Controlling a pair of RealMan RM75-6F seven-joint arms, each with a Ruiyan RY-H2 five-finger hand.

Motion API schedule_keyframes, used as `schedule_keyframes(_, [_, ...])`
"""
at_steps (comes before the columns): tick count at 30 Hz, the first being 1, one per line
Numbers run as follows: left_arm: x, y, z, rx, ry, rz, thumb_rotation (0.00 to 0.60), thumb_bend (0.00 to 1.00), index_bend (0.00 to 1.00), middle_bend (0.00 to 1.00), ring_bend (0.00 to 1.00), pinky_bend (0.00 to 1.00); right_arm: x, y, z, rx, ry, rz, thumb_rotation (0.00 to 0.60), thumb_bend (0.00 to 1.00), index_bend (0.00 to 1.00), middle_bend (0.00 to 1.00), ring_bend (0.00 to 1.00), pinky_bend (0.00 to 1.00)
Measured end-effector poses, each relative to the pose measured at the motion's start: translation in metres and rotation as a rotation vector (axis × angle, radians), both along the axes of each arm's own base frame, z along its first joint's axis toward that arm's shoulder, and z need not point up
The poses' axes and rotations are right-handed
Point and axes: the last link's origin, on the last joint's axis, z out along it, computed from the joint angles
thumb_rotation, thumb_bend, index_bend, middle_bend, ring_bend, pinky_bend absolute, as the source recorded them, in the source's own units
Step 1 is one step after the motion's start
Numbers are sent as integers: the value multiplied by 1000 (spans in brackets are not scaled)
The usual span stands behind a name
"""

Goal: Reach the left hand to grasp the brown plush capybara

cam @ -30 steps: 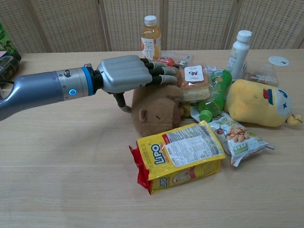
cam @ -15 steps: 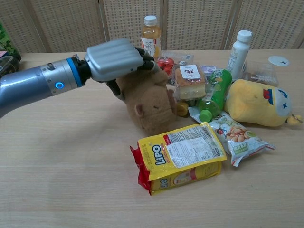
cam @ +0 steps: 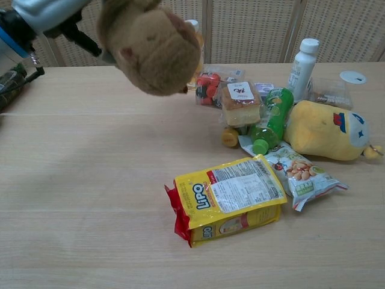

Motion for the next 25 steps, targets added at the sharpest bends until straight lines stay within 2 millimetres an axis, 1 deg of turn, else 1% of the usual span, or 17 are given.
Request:
schedule_keyframes(2, [2, -4, 13, 5, -47, 11, 600, 92, 990, 877, 890, 876, 0, 2, -1, 2, -1, 0, 473, 0, 0, 34, 0, 0])
schedule_keyframes(6, [7, -10, 47, 43, -144, 48, 600, 86, 989, 872, 891, 876, 0, 5, -2, 4, -7, 5, 478, 0, 0, 34, 0, 0])
schedule_keyframes(8, [9, -10, 63, 72, -180, 69, 600, 82, 989, 871, 891, 876, -1, 7, -3, 8, -7, 5, 477, 0, 0, 34, 0, 0])
schedule_keyframes(9, [11, -8, 74, 96, -207, 84, 600, 81, 989, 871, 891, 876, -2, 8, -3, 9, -8, 4, 477, 0, 0, 34, 0, 0])
schedule_keyframes(12, [18, -4, 91, 132, -289, 125, 600, 76, 989, 870, 891, 876, -5, 11, -4, 8, -14, -1, 476, 0, 0, 34, 0, 0])
schedule_keyframes(15, [25, -1, 103, 155, -350, 153, 600, 75, 989, 868, 891, 876, -7, 15, -5, 3, -24, -4, 479, 0, 0, 34, 0, 0])
schedule_keyframes(17, [28, 1, 107, 168, -356, 160, 600, 74, 988, 868, 891, 876, -9, 17, -5, -2, -29, -6, 479, 0, 0, 34, 0, 0])
schedule_keyframes(21, [32, 1, 110, 185, -345, 161, 600, 73, 989, 869, 892, 876, -14, 21, -5, -4, -31, -18, 473, 0, 0, 34, 0, 0])
schedule_keyframes(25, [33, -1, 110, 192, -334, 158, 600, 71, 989, 870, 893, 876, -16, 19, -8, 5, -34, -19, 478, 0, 0, 33, 0, 0])
